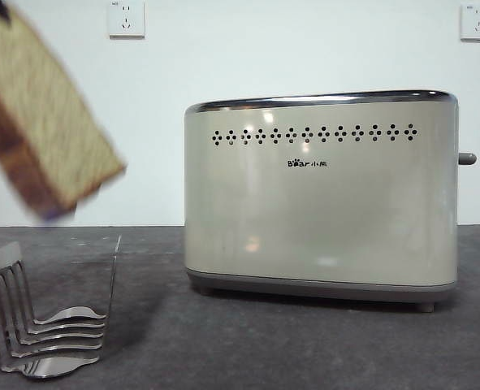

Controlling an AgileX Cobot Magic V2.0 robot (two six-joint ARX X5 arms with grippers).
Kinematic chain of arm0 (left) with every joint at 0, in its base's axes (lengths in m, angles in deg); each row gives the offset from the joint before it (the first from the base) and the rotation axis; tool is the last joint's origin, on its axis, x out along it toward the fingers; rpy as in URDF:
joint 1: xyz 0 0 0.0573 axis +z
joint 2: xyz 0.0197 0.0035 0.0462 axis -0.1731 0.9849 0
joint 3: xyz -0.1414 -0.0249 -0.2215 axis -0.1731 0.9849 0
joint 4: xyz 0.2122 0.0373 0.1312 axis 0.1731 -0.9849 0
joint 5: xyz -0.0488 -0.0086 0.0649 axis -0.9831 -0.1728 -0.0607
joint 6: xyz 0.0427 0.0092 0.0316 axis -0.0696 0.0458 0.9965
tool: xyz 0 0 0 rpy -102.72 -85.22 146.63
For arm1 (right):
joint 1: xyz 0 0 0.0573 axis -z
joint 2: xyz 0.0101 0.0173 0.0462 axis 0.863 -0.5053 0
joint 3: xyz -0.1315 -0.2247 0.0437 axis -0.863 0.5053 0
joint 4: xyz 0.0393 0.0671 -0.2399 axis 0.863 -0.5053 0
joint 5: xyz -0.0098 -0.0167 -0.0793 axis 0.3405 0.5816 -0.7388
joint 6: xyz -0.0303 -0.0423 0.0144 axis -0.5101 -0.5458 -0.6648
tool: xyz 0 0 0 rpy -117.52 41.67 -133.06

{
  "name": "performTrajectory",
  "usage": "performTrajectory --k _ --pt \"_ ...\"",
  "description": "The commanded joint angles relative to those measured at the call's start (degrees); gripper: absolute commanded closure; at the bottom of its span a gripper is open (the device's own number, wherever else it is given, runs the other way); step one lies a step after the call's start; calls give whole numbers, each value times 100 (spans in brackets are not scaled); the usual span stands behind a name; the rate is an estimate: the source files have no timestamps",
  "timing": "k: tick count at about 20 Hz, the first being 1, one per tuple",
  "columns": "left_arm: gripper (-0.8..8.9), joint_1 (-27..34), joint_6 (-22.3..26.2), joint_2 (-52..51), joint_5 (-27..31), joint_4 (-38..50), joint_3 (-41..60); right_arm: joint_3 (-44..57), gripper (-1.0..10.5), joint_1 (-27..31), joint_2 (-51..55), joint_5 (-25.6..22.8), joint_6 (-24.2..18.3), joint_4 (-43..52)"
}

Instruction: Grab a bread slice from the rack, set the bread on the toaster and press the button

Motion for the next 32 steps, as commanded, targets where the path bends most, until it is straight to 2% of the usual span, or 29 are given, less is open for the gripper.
performTrajectory --k 1,6,9,11,15,19,21,22,25,29,32 --pt "822 -24 1152 -13 -120 -330 -686 -28 946 -7 7 20 -42 11" --pt "822 -186 2848 260 -33 -680 -2708 -28 946 -7 2 20 -22 13" --pt "822 -315 4446 483 -28 -529 -3641 -28 946 -7 -9 20 2 13" --pt "822 -391 5178 669 120 -345 -4057 -28 946 -7 -24 22 118 -17" --pt "822 -678 5794 1073 138 24 -4269 -28 946 -7 -31 20 133 -175" --pt "822 -1217 7401 1591 149 9 -4269 -28 946 -7 -31 20 131 -238" --pt "822 -1528 8050 1888 407 15 -4269 -28 946 -7 -31 20 131 -247" --pt "822 -1705 8286 2059 682 20 -4269 -28 946 -7 -31 20 131 -249" --pt "822 -2107 8568 2487 1351 116 -4269 -28 946 -7 -31 20 131 -251" --pt "822 -2302 8570 2839 1473 638 -4269 -28 946 -7 -31 20 129 -326" --pt "822 -2347 8568 3073 1471 656 -4269 -28 946 -7 -31 20 107 -428"
